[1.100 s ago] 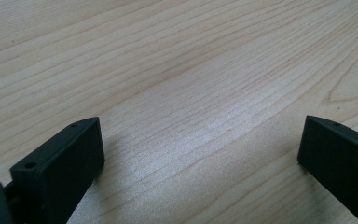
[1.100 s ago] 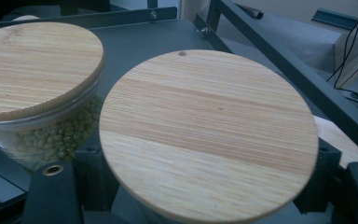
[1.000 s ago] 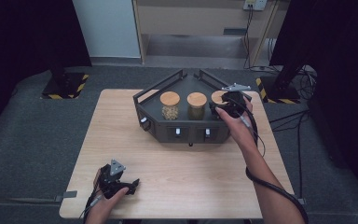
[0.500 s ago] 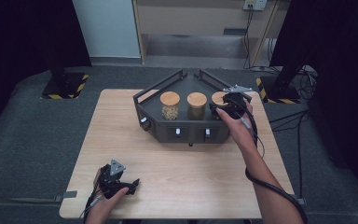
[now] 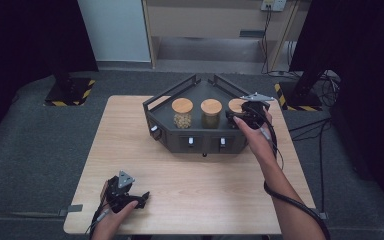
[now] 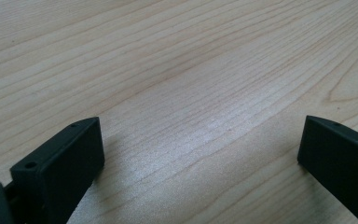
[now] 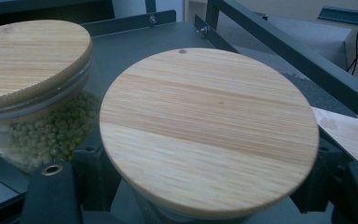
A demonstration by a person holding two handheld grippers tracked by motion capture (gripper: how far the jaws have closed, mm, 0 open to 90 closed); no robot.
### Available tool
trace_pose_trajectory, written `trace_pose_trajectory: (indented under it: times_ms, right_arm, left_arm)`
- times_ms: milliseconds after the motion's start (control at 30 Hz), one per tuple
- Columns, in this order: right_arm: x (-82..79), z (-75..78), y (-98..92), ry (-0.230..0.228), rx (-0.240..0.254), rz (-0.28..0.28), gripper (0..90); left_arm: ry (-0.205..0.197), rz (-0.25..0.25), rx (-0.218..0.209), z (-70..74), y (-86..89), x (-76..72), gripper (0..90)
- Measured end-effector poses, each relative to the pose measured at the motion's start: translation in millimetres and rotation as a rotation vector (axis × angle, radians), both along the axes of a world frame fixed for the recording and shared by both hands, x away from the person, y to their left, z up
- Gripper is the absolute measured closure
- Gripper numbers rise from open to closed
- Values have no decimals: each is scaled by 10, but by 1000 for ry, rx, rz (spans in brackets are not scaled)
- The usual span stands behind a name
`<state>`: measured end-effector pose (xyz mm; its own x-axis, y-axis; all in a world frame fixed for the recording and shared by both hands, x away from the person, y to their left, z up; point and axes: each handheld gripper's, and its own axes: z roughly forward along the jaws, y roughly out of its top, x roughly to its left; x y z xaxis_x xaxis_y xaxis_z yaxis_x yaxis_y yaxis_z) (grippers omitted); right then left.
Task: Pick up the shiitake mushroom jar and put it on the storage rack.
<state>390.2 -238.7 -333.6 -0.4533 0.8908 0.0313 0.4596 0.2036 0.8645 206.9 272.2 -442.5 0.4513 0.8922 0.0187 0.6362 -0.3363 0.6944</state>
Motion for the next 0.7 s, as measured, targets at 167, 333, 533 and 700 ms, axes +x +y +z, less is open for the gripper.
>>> trace_pose_trajectory:
  times_ms: [167,333,533,700]
  right_arm:
    - [-3,-7,-13,-2,1,5,251]
    - [-22,2,-47,-8,10,18,193]
    - [-118,75,-118,-30,13,24,119]
    - [-242,138,-201,-62,9,32,98]
  left_arm:
    - [0,0,0,0,0,0,0]
    - [0,0,0,0,0,1,0]
    - [1,0,0,1,0,1,0]
    - [0,0,0,1,-1,1,0]
